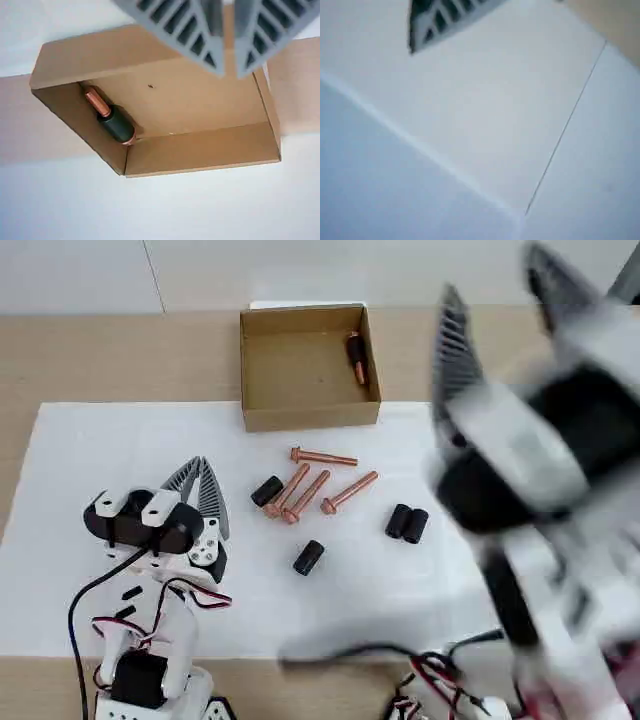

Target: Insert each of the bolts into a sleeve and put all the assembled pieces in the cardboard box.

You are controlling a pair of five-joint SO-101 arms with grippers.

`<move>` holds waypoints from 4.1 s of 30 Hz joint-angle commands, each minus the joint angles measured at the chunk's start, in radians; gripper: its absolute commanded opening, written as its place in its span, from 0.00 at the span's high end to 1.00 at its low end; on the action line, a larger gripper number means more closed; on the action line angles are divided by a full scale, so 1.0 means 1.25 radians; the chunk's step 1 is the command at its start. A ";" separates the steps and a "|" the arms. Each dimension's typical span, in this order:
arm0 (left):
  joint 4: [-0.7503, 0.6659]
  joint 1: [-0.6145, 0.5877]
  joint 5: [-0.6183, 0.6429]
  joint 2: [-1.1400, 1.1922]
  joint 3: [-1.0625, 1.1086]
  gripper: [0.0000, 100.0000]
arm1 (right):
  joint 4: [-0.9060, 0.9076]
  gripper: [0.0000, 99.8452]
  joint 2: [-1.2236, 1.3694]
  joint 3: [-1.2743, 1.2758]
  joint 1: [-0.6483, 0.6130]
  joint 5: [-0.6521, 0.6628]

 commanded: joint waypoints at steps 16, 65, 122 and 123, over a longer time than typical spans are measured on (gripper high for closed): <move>-0.017 -0.005 0.006 -0.010 -0.002 0.99 | 0.007 0.83 0.041 0.152 0.003 -0.284; -0.017 -0.004 0.006 -0.010 0.031 0.99 | -0.067 0.83 0.055 1.223 0.045 -0.433; -0.021 0.000 0.009 -0.010 0.073 0.99 | -0.179 0.84 0.289 1.306 0.240 -0.775; -0.021 0.000 0.009 -0.010 0.072 0.99 | -0.179 0.84 0.290 1.306 0.241 -0.775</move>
